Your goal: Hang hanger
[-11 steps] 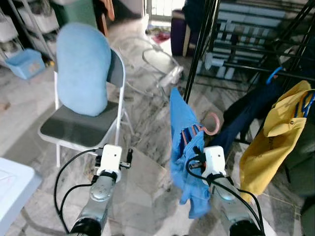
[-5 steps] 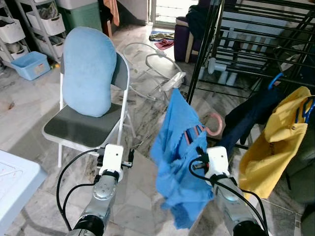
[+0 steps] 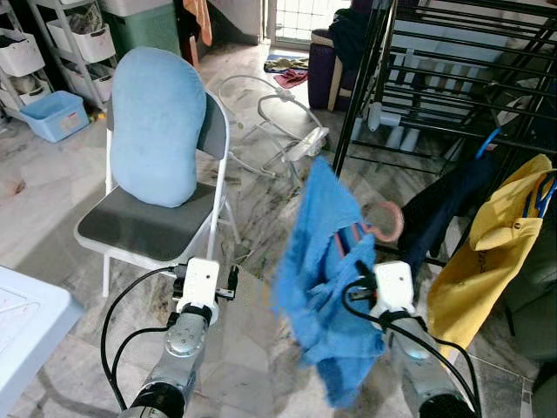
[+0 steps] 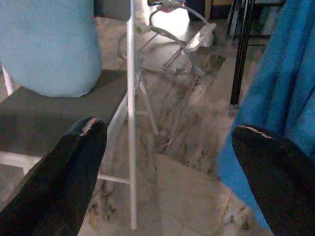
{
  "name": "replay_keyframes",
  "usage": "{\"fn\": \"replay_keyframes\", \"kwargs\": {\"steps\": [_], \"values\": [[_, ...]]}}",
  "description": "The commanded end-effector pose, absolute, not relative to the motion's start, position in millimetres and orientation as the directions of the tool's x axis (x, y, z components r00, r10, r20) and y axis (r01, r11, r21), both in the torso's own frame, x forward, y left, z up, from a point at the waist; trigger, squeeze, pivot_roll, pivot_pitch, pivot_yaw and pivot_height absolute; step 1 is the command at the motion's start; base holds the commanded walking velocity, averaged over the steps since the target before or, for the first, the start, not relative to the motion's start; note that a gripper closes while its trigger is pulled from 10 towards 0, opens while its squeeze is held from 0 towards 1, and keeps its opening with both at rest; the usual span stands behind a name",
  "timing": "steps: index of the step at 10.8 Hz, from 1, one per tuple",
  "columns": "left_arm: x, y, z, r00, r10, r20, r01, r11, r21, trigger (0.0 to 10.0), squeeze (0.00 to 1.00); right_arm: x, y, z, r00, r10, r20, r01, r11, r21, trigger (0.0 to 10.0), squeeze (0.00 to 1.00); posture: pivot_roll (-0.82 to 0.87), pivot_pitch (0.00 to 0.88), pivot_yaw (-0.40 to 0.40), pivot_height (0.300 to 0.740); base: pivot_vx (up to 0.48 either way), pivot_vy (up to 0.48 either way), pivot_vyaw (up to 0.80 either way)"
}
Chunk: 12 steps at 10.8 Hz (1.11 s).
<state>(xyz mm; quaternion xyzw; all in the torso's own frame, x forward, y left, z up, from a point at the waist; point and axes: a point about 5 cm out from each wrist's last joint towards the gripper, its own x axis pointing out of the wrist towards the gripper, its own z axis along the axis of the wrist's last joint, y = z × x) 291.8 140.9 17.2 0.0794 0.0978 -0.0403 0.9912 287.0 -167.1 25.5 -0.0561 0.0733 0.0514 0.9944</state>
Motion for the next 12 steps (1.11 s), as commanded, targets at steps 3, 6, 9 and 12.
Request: {"fn": "replay_keyframes", "kwargs": {"steps": [3,6,9,12], "values": [[289,143,16,0.977,-0.078,-0.2,0.109,0.983,0.15,10.0,0.0,286,-169,31,0.991,0.083,-0.109,-0.094,0.991,-0.098,0.0,0.0,-0.03,0.067,-0.039,0.74,-0.25,0.0,0.0],[280,143,9,0.973,-0.086,-0.215,0.12,0.981,0.15,10.0,0.0,278,-167,26,0.989,0.088,-0.122,-0.1,0.991,-0.092,0.0,0.0,-0.04,0.102,-0.039,0.74,-0.264,0.0,0.0],[281,139,9,0.97,-0.102,-0.219,0.136,0.98,0.147,10.0,0.0,276,-171,27,0.989,0.083,-0.125,-0.096,0.991,-0.096,0.0,0.0,-0.05,0.116,-0.04,0.74,-0.261,0.0,0.0],[279,134,8,0.968,-0.117,-0.221,0.151,0.978,0.146,10.0,0.0,275,-172,27,0.987,0.086,-0.133,-0.1,0.99,-0.097,0.0,0.0,-0.06,0.127,-0.037,0.74,-0.314,0.0,0.0]]}}
